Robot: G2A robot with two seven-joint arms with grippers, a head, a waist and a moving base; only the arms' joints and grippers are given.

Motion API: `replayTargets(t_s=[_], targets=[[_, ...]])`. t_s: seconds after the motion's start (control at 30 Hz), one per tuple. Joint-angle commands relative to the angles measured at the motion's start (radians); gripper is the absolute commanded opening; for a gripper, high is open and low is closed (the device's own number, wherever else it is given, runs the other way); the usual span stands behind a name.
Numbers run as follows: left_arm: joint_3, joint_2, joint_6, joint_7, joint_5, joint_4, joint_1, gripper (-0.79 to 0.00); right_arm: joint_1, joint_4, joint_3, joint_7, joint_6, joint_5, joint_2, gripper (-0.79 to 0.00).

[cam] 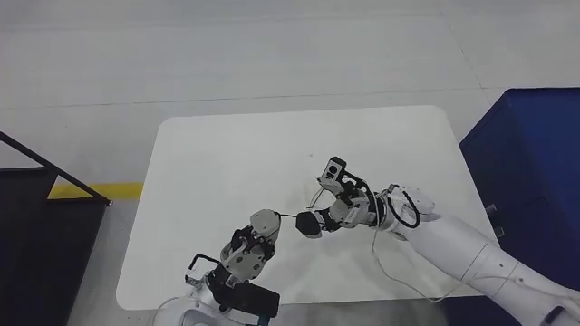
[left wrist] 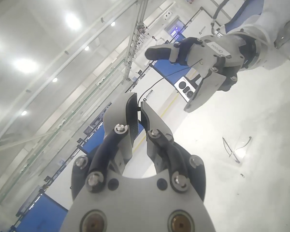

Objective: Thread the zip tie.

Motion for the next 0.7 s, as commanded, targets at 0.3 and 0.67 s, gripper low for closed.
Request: replayTargets(t_s=[0.3, 0.67], targets=[[0.047, -0.014, 0.003, -0.090, 0.106, 0.031, -0.048, -0.785, -0.019, 0.029, 0.039, -0.015, 0.029, -0.120, -0.034, -0.453], [0.045, -0.020, -0.008, -0.132, 0.149, 0.053, -0.070, -0.785, -0.039, 0.051, 0.097, -0.004, 0.058, -0.161, -0.058, -0.502]])
